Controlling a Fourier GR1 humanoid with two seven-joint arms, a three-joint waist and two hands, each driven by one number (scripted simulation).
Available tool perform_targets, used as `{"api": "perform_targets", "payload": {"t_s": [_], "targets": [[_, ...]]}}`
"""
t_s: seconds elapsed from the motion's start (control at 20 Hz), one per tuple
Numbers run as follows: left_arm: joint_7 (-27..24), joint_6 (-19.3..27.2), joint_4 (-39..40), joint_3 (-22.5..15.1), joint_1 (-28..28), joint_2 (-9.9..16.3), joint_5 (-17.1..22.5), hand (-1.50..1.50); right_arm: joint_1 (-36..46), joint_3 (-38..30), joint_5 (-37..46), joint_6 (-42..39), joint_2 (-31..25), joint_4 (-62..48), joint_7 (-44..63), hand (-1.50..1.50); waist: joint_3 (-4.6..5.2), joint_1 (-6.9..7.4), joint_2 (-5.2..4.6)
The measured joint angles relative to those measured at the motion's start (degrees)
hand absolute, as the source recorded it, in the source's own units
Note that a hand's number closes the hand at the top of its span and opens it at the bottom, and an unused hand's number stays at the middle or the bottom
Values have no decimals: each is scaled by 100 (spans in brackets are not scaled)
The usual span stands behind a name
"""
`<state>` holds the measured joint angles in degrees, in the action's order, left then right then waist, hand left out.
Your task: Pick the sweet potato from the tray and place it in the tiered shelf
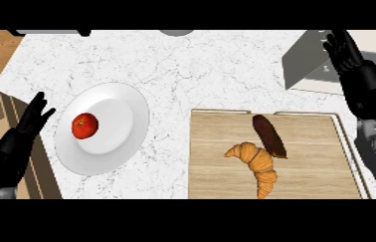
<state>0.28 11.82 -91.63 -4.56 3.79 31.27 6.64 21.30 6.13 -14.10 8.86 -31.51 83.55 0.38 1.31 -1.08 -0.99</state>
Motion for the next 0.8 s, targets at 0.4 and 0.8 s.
{"api": "perform_targets", "payload": {"t_s": [0.4, 0.8], "targets": [[790, -204, 428, 152, -220, -471, 717, 0, -485, -357, 771, -298, -1254, 35, -207, 150, -152, -119, 92], [1276, -370, 757, 128, -579, -750, 982, 0, -1265, -660, 584, -849, -1535, -408, -583, -150, -241, -51, 149]]}}
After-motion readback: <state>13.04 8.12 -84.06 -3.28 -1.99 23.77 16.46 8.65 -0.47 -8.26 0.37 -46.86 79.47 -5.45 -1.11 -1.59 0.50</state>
